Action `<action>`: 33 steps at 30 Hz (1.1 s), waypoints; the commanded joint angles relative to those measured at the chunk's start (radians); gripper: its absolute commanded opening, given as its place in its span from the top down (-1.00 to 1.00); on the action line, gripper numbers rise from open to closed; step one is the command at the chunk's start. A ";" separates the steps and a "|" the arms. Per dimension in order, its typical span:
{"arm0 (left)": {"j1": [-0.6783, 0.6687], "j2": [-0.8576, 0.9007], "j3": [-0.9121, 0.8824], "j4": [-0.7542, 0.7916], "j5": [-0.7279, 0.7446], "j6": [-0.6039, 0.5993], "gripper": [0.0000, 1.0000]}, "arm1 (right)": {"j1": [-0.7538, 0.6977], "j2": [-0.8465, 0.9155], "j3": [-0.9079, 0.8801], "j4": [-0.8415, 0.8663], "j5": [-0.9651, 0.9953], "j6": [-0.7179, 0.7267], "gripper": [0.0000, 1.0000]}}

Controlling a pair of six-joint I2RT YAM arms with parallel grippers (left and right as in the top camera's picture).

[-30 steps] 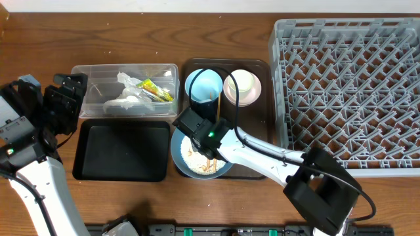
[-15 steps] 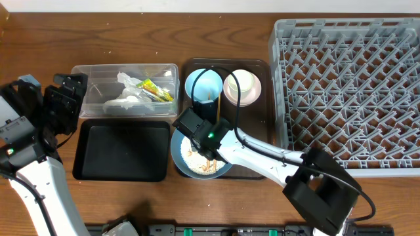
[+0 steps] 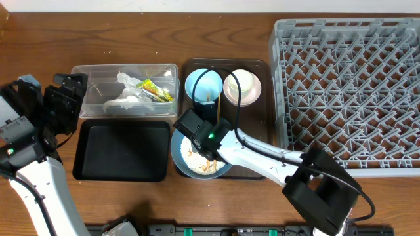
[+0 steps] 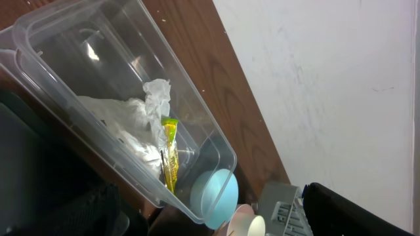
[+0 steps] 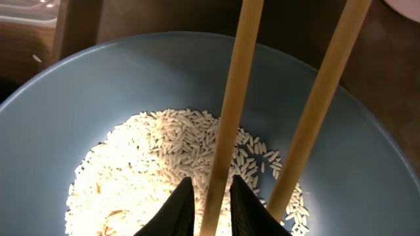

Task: Sort waste into correct bins and load items into the dishwasher rack
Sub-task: 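Close the right gripper on one chopstick and lift it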

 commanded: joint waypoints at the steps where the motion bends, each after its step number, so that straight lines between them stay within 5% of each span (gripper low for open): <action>1: 0.006 0.000 0.009 -0.002 0.009 -0.002 -0.82 | 0.012 0.016 -0.015 0.000 0.005 0.016 0.65; 9: 0.006 0.000 0.009 -0.002 0.009 -0.002 -0.82 | 0.013 0.015 -0.019 0.024 0.001 0.015 0.67; 14: 0.006 0.000 0.009 -0.002 0.009 -0.002 -0.82 | 0.013 0.005 -0.018 0.045 0.001 0.015 0.92; 33: 0.006 0.000 0.009 -0.002 0.009 -0.002 -0.81 | -0.013 -0.170 0.047 0.057 0.009 -0.024 0.98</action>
